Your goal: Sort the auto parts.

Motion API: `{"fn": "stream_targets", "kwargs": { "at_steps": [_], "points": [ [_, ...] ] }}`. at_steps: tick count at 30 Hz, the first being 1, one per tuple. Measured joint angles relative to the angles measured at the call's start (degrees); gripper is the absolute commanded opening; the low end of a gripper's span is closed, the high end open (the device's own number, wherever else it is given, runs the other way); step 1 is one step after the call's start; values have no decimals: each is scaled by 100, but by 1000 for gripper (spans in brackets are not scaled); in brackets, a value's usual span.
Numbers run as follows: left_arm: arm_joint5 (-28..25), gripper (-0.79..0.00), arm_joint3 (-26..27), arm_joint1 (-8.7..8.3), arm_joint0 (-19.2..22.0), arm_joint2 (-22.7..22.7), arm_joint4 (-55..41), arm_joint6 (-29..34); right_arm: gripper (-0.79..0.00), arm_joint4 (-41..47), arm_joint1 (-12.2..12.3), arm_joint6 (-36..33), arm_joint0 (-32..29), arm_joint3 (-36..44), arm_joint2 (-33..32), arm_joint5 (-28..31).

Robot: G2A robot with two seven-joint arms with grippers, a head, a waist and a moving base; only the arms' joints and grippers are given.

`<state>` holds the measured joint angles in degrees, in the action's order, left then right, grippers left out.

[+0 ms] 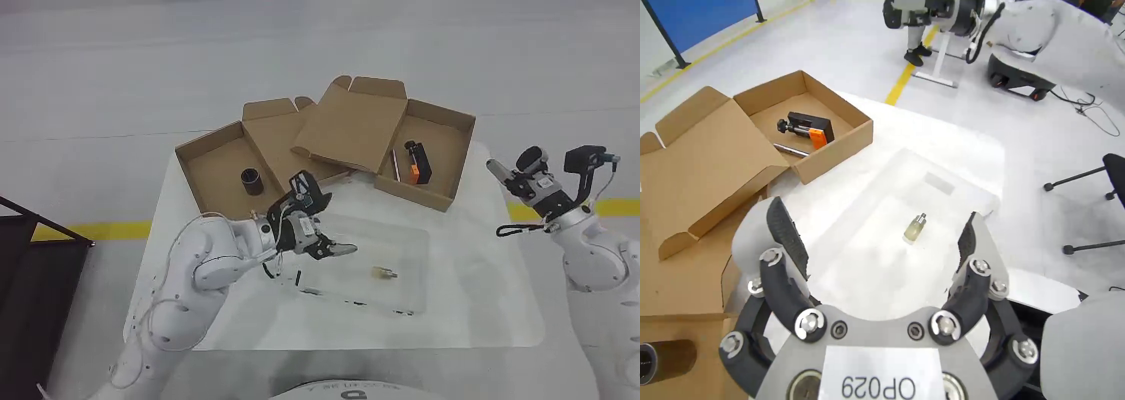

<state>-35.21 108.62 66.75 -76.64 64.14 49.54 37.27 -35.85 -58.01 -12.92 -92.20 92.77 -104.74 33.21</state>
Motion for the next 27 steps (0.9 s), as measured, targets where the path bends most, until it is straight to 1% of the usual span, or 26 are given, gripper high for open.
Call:
{"fn": "stream_targets", "kwargs": {
  "at_steps": [2,4,5,7,10,11,14,17,19,20,23,27],
  "points": [
    [-69,0,-25,-13,9,-79,109,105,0,0,0,0,0,0,0,0],
    [-256,0,-121,-22,115,-318,561,493,0,0,0,1,0,0,0,0],
    [-307,0,-240,-3,259,-515,945,708,0,0,0,1,0,0,0,0],
    [-301,0,-548,65,545,-834,1259,796,0,0,0,1,0,0,0,0],
    [-216,0,-1205,247,1154,-1435,1066,746,0,0,0,1,0,0,0,0],
    [-201,0,-1466,338,1388,-1685,879,683,0,0,0,1,0,0,0,0],
    [-278,0,-2039,573,1894,-2310,387,654,0,0,0,1,0,0,0,0],
    [-294,0,-2505,788,2291,-2837,213,710,0,0,0,1,0,0,0,0],
    [-232,0,-2781,904,2474,-3068,213,648,0,0,0,1,0,0,0,0],
    [-170,-25,-2969,979,2585,-3195,251,578,0,0,0,1,0,0,0,0],
    [-38,-46,-3423,1158,2820,-3443,354,312,0,0,0,1,0,0,0,0],
    [118,-83,-3897,1378,3060,-3706,577,-87,0,0,0,1,0,0,0,0]
  ]
}}
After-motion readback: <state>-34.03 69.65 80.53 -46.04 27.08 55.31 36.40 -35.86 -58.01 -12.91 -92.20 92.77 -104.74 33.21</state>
